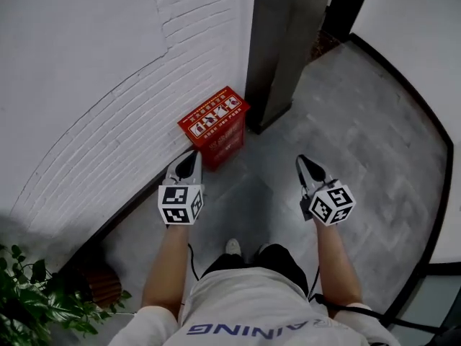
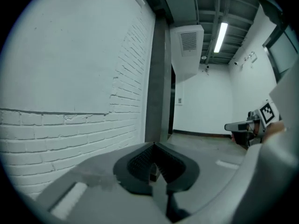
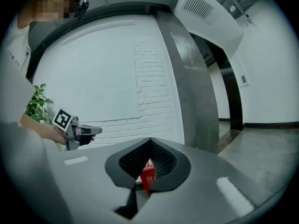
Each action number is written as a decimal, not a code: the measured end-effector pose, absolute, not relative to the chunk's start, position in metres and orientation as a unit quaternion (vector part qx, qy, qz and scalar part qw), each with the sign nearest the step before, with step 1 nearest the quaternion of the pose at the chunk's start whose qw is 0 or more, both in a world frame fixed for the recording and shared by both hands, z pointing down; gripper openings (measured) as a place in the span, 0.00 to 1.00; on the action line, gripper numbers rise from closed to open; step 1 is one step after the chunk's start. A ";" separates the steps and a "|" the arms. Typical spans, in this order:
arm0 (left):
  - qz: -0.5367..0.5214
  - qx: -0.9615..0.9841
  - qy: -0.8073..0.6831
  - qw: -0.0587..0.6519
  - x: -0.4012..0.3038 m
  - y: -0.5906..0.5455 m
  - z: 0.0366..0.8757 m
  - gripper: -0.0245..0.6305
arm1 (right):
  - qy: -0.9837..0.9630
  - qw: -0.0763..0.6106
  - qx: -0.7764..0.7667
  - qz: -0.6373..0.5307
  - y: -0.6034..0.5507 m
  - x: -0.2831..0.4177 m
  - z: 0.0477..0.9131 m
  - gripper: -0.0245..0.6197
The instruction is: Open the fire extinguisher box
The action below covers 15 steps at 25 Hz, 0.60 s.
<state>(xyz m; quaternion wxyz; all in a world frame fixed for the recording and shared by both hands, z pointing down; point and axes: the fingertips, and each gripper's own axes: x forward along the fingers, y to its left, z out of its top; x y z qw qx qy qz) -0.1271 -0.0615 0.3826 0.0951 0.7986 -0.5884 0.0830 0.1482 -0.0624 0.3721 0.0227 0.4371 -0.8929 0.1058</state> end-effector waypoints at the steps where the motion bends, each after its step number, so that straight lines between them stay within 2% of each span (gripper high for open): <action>1: 0.081 0.796 -0.592 0.097 -0.132 -0.069 0.382 0.04 | -0.896 0.026 0.431 0.106 -0.074 0.143 0.372 0.04; 15: 0.085 0.704 -0.693 0.128 -0.168 -0.215 0.418 0.04 | -0.949 0.053 0.284 0.123 -0.314 0.071 0.405 0.04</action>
